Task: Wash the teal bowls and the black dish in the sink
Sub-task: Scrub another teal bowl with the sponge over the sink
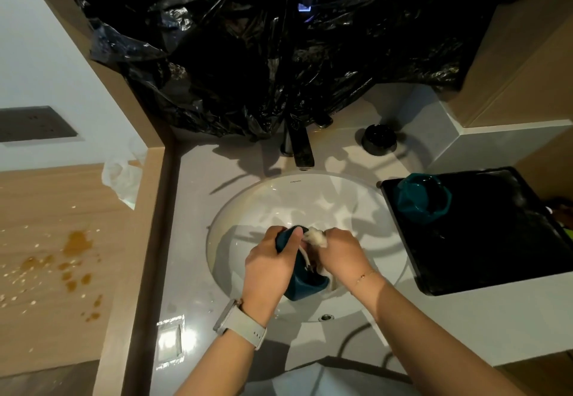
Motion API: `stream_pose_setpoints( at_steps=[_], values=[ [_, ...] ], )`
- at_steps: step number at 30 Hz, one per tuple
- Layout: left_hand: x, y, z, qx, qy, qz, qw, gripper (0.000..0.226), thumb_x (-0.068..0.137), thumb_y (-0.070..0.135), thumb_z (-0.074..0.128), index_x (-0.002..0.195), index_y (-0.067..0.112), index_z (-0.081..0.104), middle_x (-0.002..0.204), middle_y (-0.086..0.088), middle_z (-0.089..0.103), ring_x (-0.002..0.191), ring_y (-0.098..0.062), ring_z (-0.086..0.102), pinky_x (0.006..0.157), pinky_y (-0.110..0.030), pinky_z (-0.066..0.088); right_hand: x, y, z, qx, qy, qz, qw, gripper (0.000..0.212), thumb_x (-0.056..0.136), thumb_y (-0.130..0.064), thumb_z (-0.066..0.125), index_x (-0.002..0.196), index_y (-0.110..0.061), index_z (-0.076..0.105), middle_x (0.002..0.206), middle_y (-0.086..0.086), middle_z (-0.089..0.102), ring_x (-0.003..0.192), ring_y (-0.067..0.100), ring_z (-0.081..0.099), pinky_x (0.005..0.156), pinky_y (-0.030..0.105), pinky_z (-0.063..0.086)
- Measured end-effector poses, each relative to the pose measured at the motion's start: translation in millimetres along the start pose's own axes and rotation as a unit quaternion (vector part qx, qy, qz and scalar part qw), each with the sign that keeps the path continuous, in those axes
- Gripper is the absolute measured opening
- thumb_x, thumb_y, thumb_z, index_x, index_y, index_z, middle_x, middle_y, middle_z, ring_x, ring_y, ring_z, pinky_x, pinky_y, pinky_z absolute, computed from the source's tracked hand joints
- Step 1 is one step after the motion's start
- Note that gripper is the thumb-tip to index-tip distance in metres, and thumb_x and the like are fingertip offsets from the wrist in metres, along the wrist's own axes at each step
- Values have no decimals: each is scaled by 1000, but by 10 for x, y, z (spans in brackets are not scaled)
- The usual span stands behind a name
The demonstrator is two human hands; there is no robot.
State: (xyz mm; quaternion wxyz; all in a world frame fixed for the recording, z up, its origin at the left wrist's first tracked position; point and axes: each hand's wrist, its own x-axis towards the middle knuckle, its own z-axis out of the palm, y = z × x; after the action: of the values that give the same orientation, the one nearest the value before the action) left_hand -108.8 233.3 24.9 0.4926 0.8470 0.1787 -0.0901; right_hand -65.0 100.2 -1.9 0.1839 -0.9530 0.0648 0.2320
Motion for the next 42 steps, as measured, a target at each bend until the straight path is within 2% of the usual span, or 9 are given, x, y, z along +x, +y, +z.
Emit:
stream_pose_setpoints(
  at_steps=[10,14,18,21,23,28,34,39,42],
  values=[
    [70,-56,66,13,60,-23,998,32,93,50,53,114,26,59,89,5,65,90,-19,61,83,-29,47,-87,52,255,365,-152,48,917,57,54,-10,63,110,-7,56,97,11,66,94,27,64,64,27,50],
    [35,-86,77,-5,43,-17,999,31,97,48,50,116,25,58,96,3,68,94,-21,63,85,-31,49,-106,33,172,146,-13,-14,989,10,82,-6,55,90,-11,58,83,5,64,74,22,61,57,23,45],
    [66,-36,17,-30,36,-10,999,29,98,49,48,114,26,58,93,5,65,93,-20,61,82,-31,47,-108,5,29,-35,112,-90,989,23,96,-17,45,98,0,60,90,18,66,84,35,63,65,33,41],
    [161,-76,-106,-73,30,-49,996,29,98,52,46,110,29,59,96,8,63,94,-17,57,82,-30,41,-161,-38,-192,231,125,-53,963,27,98,-26,50,91,-2,61,75,14,63,70,30,63,55,31,48],
    [208,-148,-177,-127,32,-79,988,25,96,56,46,103,36,59,97,14,62,93,-12,56,85,-31,40,-195,-60,-415,492,86,12,866,20,97,-23,54,97,-7,65,77,6,62,73,23,62,58,17,52],
    [214,-57,-191,-288,40,-83,953,13,97,41,55,88,34,61,91,14,63,88,-5,56,81,-27,42,-291,-2,-495,434,-85,16,897,39,97,-51,40,123,-25,53,117,-2,59,108,19,56,92,30,45],
    [103,58,-127,-252,-1,-33,967,32,98,45,50,121,24,51,110,5,61,102,-10,59,73,-18,46,-246,-32,-270,509,-141,7,849,47,90,-64,43,126,-35,51,121,-15,58,118,10,52,103,31,36],
    [114,5,-71,-316,-91,-70,942,32,92,44,62,117,28,49,120,-2,61,110,-19,63,94,-41,55,-198,-50,-196,524,-62,17,849,33,95,-48,48,112,-24,62,104,0,72,95,11,67,73,20,50],
    [181,-39,-136,-331,-154,-84,927,52,79,49,70,122,30,50,126,-4,61,113,-21,63,97,-46,54,-173,0,-178,529,-65,-9,846,30,97,-42,47,112,-22,64,106,2,73,99,14,67,81,22,51]
  ],
)
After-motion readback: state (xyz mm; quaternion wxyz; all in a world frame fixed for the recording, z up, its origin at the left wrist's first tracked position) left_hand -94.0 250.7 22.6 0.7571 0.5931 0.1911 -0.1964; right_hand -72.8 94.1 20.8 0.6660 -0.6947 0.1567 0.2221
